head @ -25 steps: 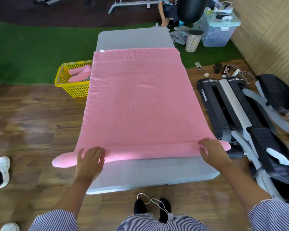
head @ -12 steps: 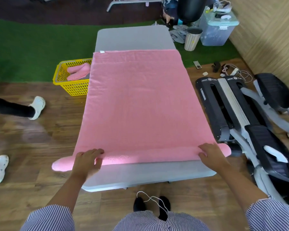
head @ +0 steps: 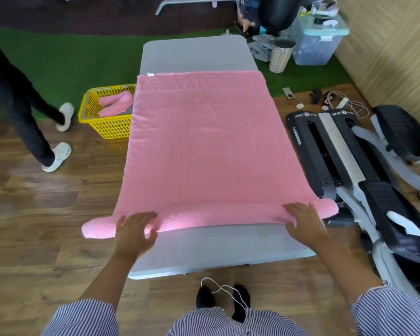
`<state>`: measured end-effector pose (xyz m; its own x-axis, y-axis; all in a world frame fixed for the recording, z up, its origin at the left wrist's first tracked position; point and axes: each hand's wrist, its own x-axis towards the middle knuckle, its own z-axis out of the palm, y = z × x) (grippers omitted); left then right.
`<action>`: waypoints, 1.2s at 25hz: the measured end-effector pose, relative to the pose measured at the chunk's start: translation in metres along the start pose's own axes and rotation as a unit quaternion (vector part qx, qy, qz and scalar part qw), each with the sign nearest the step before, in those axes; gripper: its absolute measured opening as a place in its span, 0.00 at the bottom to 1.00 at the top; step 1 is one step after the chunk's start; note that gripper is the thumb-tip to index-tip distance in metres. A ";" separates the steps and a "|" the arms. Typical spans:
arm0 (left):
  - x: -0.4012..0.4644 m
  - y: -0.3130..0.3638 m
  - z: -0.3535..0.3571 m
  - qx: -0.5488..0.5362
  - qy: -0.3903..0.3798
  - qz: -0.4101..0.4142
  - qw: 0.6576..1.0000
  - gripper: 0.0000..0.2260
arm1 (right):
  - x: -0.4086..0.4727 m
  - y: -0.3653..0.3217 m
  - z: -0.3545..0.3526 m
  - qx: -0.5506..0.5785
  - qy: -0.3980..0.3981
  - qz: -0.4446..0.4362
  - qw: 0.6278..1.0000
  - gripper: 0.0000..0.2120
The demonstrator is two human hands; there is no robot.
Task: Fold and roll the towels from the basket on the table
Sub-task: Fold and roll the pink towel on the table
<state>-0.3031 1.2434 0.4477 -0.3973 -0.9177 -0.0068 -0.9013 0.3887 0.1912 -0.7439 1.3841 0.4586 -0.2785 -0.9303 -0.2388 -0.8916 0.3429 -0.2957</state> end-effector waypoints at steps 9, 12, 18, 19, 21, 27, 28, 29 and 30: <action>0.003 -0.001 -0.009 0.031 0.039 0.037 0.998 0.18 | 0.005 0.007 -0.011 -0.009 -0.003 -0.020 1.000 0.16; 0.009 0.001 -0.012 0.024 0.049 0.007 0.998 0.18 | 0.011 0.008 -0.010 -0.013 0.077 -0.009 0.997 0.14; 0.005 -0.004 0.000 -0.009 -0.006 0.020 1.000 0.22 | 0.006 0.006 -0.006 -0.005 -0.007 0.015 1.000 0.24; 0.005 -0.003 0.000 -0.011 -0.005 0.014 1.000 0.22 | 0.005 0.005 -0.008 -0.023 -0.012 0.011 1.000 0.26; 0.004 0.002 -0.004 -0.006 0.019 0.018 1.000 0.18 | 0.003 0.003 -0.008 -0.037 0.001 0.015 0.999 0.24; 0.010 0.002 -0.017 -0.020 -0.072 -0.002 0.997 0.23 | -0.003 0.005 -0.012 -0.030 -0.042 0.061 0.997 0.18; 0.012 0.000 -0.018 -0.013 -0.052 0.016 0.998 0.22 | -0.001 0.006 -0.014 -0.035 -0.041 0.053 0.997 0.20; 0.013 -0.001 -0.020 0.005 -0.017 0.032 0.999 0.18 | 0.001 0.007 -0.014 -0.036 -0.020 0.042 0.998 0.21; 0.014 -0.002 -0.019 0.012 0.019 0.030 0.999 0.13 | 0.004 0.008 -0.012 -0.038 0.016 0.026 0.999 0.20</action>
<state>-0.3037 1.2282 0.4663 -0.4435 -0.8953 0.0418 -0.8805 0.4439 0.1663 -0.7564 1.3814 0.4669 -0.3359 -0.9152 -0.2229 -0.8996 0.3818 -0.2122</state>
